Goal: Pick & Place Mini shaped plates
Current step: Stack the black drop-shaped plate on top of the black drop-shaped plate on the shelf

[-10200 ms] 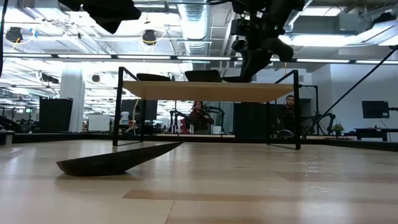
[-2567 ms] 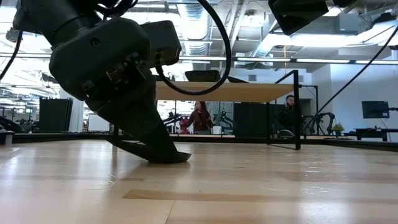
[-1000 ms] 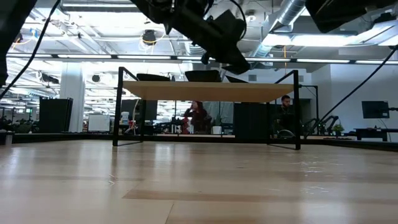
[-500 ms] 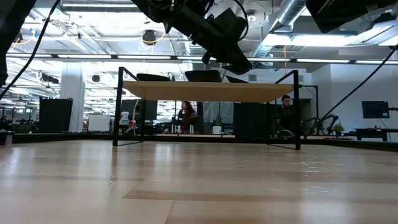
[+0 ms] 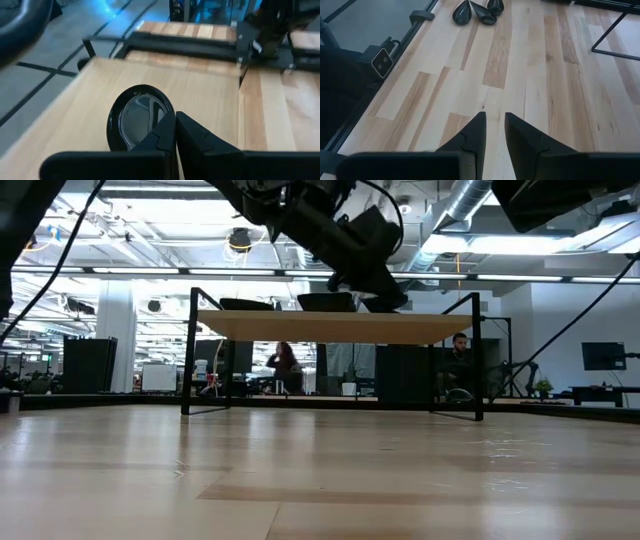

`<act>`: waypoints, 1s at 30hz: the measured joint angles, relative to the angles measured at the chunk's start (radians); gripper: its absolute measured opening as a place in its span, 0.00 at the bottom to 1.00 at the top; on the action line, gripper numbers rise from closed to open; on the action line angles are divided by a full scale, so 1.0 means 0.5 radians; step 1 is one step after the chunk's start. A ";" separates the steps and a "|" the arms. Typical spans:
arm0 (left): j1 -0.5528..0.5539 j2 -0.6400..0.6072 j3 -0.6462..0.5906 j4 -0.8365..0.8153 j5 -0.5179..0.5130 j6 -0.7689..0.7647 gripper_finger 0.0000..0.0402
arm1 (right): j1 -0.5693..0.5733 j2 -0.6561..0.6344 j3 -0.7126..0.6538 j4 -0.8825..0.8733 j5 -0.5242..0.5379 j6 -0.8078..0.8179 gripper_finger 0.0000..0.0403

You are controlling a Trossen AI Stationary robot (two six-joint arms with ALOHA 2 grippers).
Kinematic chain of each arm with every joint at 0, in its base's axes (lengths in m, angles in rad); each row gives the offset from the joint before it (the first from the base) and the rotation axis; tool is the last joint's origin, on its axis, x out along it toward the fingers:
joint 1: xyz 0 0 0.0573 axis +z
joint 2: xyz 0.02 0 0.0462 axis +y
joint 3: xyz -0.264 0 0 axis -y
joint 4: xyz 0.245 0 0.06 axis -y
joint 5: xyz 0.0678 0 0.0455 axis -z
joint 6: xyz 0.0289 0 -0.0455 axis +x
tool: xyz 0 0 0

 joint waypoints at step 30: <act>-0.603 -0.443 -0.001 -0.753 0.053 -0.174 0.23 | -0.018 0.000 0.000 -0.001 0.005 -0.001 0.16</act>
